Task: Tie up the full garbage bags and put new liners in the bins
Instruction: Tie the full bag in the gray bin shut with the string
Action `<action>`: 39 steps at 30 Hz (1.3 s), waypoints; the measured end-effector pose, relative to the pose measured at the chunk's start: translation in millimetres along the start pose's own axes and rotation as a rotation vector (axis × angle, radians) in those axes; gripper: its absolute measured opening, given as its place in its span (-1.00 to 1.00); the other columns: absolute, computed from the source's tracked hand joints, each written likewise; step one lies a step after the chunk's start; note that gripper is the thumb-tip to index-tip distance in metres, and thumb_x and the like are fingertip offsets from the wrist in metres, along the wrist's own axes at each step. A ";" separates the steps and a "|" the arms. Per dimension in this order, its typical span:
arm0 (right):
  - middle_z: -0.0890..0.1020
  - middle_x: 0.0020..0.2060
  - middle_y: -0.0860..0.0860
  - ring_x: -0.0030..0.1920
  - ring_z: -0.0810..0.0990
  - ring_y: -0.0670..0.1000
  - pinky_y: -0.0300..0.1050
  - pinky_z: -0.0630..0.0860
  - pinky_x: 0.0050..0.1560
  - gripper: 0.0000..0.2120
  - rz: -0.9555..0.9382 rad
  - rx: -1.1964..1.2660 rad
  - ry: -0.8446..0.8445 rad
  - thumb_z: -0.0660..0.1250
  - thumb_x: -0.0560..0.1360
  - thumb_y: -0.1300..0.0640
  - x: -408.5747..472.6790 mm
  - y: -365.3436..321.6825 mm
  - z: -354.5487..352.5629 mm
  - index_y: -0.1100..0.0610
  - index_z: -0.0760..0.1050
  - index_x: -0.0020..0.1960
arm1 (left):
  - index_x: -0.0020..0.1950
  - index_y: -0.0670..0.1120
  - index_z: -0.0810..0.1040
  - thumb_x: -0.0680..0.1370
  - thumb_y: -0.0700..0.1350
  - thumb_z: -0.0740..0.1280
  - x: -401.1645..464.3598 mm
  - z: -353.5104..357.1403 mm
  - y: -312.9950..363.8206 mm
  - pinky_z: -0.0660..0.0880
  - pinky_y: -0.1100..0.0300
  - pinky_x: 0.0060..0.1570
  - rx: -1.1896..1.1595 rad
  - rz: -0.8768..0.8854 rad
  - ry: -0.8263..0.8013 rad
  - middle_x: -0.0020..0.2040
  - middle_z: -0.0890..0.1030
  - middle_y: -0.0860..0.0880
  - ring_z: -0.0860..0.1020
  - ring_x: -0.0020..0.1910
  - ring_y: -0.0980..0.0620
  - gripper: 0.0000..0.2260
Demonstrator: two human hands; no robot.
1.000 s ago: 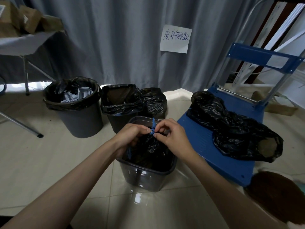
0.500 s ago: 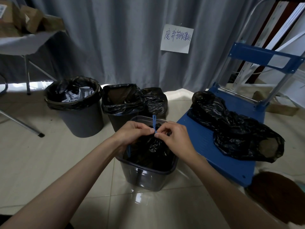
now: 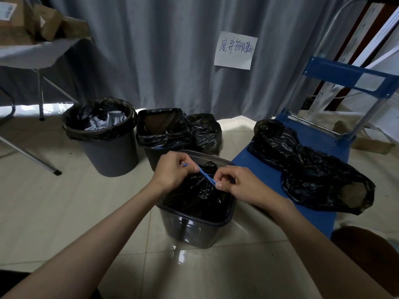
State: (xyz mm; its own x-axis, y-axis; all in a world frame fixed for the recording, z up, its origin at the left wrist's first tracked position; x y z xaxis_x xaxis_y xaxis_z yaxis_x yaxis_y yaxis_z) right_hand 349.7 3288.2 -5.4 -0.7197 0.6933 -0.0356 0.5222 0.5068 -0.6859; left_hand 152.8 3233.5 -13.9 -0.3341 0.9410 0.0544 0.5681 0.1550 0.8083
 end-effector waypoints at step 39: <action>0.61 -0.28 0.20 -0.21 0.56 0.09 -0.02 0.52 -0.06 -0.89 0.230 0.525 0.108 0.48 0.47 0.09 2.8 -0.5 9.1 0.14 0.68 -0.14 | -0.29 0.07 0.57 0.47 -0.02 0.47 -3.8 0.2 -12.7 0.38 0.20 -0.29 0.201 0.026 0.069 -0.34 0.58 0.15 0.55 -0.27 0.17 -0.84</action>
State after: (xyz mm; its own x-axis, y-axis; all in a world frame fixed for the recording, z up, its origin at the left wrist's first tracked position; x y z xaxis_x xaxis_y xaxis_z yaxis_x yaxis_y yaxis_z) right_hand 343.2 3285.2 -11.7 -0.5498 0.8177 -0.1706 0.3430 0.0348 -0.9387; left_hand 147.0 3228.0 -24.5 -0.3639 0.9238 0.1192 0.7133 0.1941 0.6734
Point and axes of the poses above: each hand's wrist, its own x-axis towards the middle knuckle, its own z-axis out of the palm, y = z × x, the point moved 2 cm from there along x, towards the middle knuckle
